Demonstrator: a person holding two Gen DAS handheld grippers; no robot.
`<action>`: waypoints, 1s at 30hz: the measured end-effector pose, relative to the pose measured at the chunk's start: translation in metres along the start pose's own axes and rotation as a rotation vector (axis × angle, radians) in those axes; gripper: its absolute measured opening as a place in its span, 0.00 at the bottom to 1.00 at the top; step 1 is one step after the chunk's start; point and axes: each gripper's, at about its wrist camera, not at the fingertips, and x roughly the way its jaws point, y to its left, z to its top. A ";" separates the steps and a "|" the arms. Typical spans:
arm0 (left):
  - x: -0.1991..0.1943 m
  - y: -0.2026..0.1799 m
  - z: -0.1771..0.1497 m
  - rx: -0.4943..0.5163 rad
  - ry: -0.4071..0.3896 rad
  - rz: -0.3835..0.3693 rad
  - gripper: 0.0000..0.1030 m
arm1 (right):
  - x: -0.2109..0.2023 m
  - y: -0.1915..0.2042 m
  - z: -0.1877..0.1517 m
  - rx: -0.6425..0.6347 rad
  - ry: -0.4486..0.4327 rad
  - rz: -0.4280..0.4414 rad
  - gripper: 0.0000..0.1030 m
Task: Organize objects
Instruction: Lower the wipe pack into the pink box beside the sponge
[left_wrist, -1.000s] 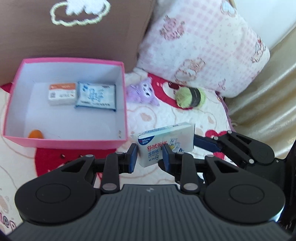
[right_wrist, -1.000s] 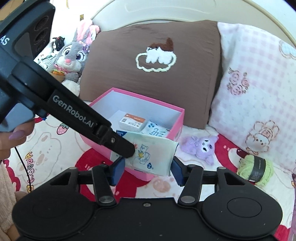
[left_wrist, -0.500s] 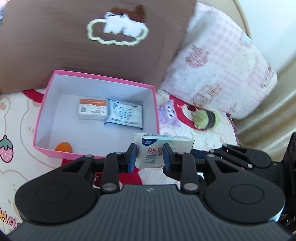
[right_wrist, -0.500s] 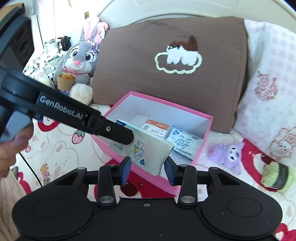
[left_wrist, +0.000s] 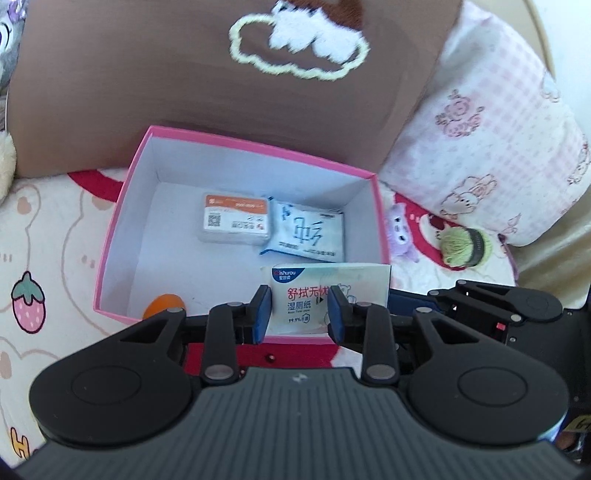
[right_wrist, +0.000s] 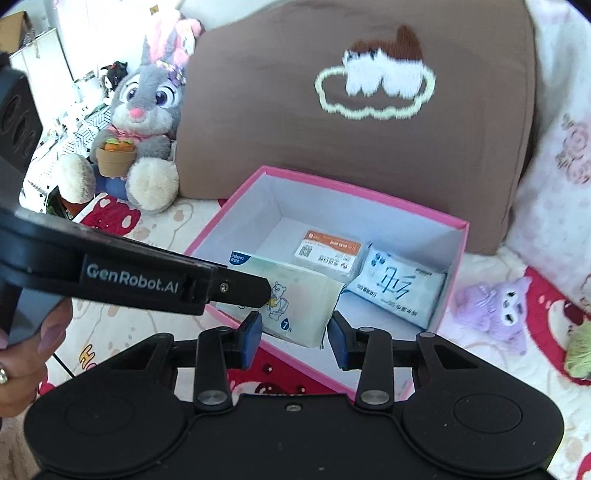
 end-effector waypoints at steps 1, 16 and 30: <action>0.006 0.005 0.001 -0.002 0.009 0.002 0.30 | 0.005 0.000 0.001 0.008 0.011 0.007 0.43; 0.075 0.059 0.004 -0.061 0.146 0.012 0.26 | 0.094 -0.010 0.006 0.140 0.180 0.082 0.43; 0.107 0.081 0.004 -0.072 0.195 0.049 0.26 | 0.142 -0.020 0.002 0.234 0.289 0.130 0.43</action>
